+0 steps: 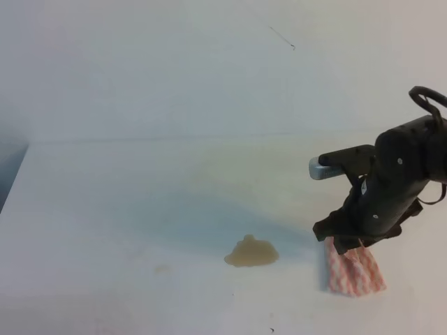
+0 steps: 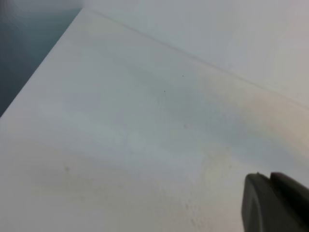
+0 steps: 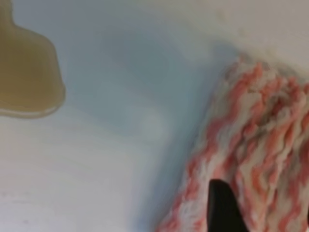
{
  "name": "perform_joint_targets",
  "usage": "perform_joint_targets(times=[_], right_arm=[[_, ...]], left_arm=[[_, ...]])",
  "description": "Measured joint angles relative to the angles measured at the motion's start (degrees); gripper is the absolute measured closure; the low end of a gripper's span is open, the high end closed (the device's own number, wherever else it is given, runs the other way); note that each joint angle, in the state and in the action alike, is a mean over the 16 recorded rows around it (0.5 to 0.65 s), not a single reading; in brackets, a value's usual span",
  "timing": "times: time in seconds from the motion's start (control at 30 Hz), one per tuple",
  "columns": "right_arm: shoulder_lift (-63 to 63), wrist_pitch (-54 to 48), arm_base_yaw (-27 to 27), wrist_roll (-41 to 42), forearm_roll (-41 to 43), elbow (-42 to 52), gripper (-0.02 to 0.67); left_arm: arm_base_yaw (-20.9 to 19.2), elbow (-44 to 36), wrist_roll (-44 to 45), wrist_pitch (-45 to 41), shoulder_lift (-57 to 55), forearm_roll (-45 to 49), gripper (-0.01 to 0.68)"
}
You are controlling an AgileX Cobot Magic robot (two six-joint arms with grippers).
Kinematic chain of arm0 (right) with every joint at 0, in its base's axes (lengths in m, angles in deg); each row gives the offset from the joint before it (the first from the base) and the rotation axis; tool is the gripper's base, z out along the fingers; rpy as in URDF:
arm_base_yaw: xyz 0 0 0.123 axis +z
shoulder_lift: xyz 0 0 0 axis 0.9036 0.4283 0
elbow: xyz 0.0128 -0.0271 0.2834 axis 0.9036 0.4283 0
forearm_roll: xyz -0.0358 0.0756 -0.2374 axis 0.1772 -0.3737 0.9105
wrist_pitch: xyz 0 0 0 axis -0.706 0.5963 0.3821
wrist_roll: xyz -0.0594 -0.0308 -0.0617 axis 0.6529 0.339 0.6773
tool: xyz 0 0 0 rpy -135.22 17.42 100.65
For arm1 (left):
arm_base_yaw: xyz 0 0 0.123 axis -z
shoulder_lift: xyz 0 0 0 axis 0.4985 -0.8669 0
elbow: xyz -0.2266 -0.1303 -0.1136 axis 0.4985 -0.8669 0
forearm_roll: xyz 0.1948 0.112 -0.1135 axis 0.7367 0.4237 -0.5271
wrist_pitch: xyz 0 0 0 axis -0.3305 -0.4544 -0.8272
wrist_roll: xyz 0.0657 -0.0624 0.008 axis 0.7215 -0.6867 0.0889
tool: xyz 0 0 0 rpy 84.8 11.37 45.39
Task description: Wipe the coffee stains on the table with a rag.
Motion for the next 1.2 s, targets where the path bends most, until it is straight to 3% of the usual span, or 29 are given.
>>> perform_joint_targets(times=[0.23, 0.6, 0.77, 1.2], right_arm=[[4.8, -1.6, 0.4, -4.0, 2.0, -2.7, 0.334], [7.9, -2.5, 0.4, -1.9, -1.3, -4.2, 0.553], [8.2, -1.8, 0.4, 1.0, -6.3, -5.8, 0.618], [10.7, 2.6, 1.2, 9.8, -23.5, -8.9, 0.634]], left_arm=[[0.0, 0.0, 0.0, 0.1, 0.0, 0.0, 0.673], [0.0, 0.0, 0.0, 0.1, 0.0, 0.0, 0.674], [0.0, 0.0, 0.0, 0.1, 0.0, 0.0, 0.674], [0.0, 0.0, 0.0, 0.0, 0.0, 0.0, 0.674]])
